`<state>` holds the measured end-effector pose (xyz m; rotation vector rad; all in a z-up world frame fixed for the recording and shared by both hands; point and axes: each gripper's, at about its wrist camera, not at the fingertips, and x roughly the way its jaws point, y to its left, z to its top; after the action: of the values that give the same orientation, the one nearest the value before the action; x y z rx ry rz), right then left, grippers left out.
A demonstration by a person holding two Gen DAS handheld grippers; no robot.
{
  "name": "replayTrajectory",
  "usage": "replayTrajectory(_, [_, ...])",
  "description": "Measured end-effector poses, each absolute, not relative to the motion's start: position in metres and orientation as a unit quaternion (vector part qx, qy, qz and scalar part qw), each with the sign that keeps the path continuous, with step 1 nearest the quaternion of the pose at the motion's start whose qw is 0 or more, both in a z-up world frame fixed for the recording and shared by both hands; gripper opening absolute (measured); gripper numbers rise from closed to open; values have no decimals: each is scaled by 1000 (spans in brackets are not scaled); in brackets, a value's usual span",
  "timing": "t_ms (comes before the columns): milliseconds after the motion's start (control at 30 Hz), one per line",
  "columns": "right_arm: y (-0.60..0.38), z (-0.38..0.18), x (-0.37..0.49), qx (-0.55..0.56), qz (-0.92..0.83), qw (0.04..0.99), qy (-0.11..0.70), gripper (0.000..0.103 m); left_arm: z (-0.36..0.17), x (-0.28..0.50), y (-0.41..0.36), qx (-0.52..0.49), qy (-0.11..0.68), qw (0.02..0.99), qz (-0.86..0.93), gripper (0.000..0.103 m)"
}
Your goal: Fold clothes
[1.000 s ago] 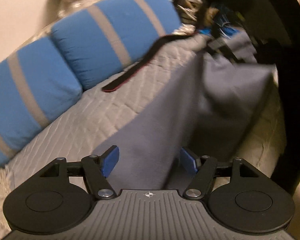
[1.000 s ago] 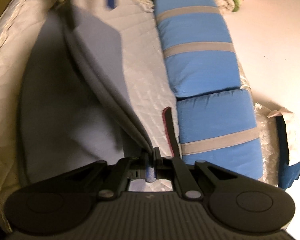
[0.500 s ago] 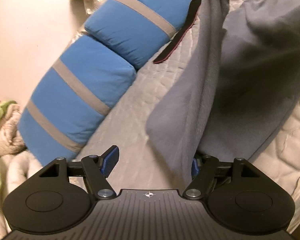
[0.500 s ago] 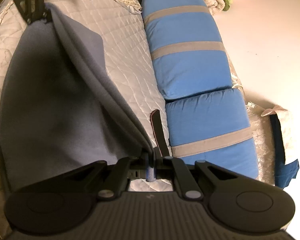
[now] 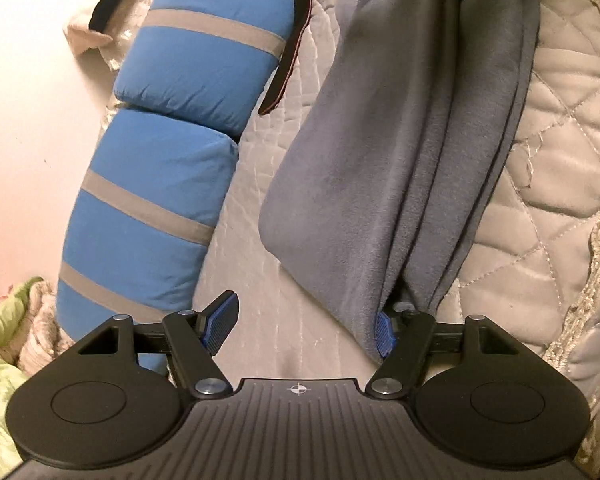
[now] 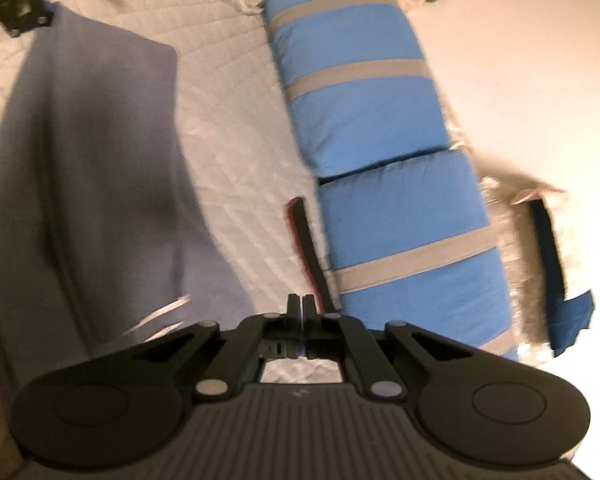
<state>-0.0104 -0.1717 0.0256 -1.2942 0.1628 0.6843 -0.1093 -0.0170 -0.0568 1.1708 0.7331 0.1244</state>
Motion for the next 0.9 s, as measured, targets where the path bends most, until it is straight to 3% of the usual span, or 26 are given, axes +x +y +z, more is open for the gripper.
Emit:
replayTrajectory(67, [-174, 25, -15, -594, 318, 734, 83, 18, -58, -110, -17, 545, 336, 766, 58, 66])
replayTrajectory(133, [-177, 27, -23, -582, 346, 730, 95, 40, -61, -111, -18, 554, 332, 761, 57, 66])
replayTrajectory(167, [-179, 27, -29, -579, 359, 725, 101, 45, -62, -110, -18, 558, 331, 759, 56, 66])
replayTrajectory(400, [-177, -14, -73, -669, 391, 626, 87, 53, -64, -110, -19, 561, 333, 756, 53, 66])
replayTrajectory(767, [-164, -49, -77, -705, 367, 603, 71, 52, -60, -106, -18, 549, 342, 761, 51, 66])
replayTrajectory(833, [-162, -56, -75, -711, 360, 600, 67, 44, -59, -106, -18, 549, 343, 761, 50, 66])
replayTrajectory(867, [-161, -58, -73, -715, 361, 595, 71, 33, -59, -107, -18, 550, 342, 760, 49, 66])
replayTrajectory(900, [-160, -59, -73, -717, 363, 590, 75, 8, -58, -108, -18, 551, 343, 759, 48, 66])
